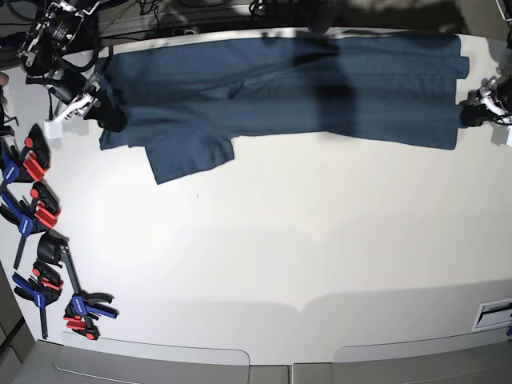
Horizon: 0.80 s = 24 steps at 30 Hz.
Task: Fold the T-shirt properly
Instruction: 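Release the shirt and lift the right gripper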
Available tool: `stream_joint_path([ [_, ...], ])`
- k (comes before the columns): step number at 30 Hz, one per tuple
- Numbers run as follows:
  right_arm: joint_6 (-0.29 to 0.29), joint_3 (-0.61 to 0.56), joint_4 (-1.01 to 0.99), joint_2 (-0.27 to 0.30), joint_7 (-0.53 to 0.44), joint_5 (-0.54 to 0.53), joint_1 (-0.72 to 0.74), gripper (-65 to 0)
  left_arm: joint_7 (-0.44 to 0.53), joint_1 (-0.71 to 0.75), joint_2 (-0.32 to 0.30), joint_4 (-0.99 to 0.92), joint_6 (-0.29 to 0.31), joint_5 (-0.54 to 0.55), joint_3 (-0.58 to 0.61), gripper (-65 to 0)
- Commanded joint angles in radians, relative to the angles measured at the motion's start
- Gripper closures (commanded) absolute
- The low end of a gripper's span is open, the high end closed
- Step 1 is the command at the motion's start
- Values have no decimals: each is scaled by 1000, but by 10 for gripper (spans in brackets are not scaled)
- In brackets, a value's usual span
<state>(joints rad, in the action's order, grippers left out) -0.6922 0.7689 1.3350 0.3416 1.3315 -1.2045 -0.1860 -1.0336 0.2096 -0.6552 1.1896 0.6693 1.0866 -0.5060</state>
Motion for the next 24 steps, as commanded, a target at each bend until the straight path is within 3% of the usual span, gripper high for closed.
stream_joint_path([
  [1,-6,6,18,22,-17,-32,6,-224,9,-8,-30,17,5,18,-11,-171],
  [9,-6,11,45,67,-21,-132,29,-226,16,-10,-95,40,5,49,-19,-194],
  [15,-6,11,72,101,-21,-131,127,-226,69,-11,-127,125,13,48,-162,-194],
  [19,-6,8,72,82,-46,-21,214,-226,132,-12,-124,164,13,48,-290,-194],
  [24,-6,-40,64,50,-223,223,268,-226,142,-13,-124,168,13,31,-359,-194],
])
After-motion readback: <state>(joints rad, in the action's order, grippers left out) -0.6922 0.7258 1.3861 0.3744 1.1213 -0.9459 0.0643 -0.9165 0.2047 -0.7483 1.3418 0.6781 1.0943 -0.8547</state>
